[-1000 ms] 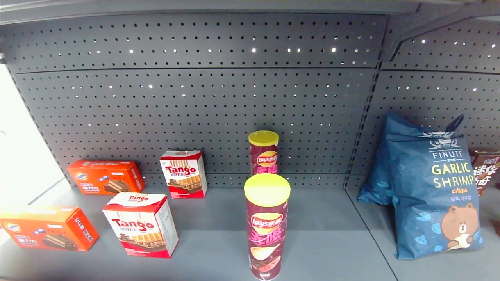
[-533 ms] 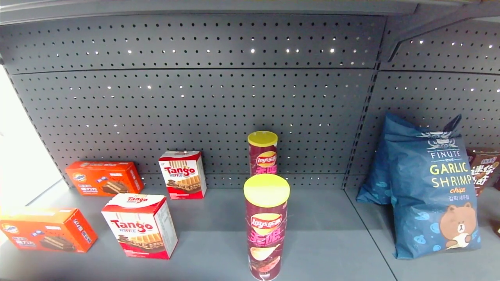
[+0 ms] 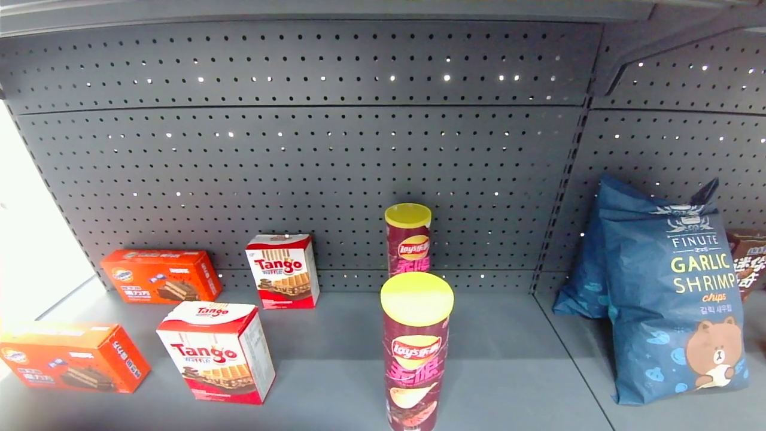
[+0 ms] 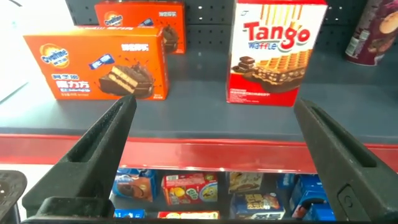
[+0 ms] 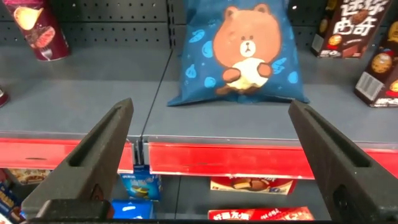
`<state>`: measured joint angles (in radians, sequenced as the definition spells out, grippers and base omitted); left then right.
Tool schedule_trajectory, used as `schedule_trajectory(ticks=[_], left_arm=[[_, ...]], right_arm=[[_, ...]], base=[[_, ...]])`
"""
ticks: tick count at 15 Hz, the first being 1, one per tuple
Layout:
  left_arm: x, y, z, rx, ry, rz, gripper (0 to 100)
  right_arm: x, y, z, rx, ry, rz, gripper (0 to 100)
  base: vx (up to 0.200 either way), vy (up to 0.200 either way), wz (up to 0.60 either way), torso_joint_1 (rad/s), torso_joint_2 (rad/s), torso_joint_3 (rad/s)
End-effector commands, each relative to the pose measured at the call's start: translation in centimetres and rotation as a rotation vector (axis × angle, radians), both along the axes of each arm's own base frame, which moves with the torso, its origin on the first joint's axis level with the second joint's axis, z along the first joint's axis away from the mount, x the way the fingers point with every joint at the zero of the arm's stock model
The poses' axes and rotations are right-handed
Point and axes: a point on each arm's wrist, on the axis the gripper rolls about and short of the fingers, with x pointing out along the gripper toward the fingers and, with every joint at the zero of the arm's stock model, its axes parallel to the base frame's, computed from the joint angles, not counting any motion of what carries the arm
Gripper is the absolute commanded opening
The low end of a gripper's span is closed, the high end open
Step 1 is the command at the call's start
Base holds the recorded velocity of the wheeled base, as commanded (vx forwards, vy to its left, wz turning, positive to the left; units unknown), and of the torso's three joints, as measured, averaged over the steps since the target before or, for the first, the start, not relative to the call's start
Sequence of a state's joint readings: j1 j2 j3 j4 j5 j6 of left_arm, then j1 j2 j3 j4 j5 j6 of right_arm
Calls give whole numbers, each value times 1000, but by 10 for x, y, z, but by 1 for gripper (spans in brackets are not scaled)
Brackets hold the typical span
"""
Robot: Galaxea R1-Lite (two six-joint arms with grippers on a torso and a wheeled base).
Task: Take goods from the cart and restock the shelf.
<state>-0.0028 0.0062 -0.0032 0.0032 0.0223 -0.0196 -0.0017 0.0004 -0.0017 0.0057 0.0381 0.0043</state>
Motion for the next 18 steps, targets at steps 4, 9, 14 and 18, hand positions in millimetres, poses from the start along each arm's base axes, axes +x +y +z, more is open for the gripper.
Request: schedule_trajectory(ticks=[4, 9, 14, 18], left_arm=[[0, 0, 0, 1, 2, 0, 100], [0, 0, 0, 1, 2, -1, 100], [0, 0, 0, 0, 1, 0, 100], [0, 0, 0, 0, 1, -1, 100]], right_arm=[[0, 0, 0, 0, 0, 0, 100], [0, 0, 0, 0, 0, 0, 100], [0, 0, 0, 0, 0, 0, 100], [0, 0, 0, 0, 0, 0, 100]], base=[[0, 0, 0, 0, 0, 0], [0, 0, 0, 0, 0, 0], [0, 0, 0, 0, 0, 0], [0, 0, 0, 0, 0, 0]])
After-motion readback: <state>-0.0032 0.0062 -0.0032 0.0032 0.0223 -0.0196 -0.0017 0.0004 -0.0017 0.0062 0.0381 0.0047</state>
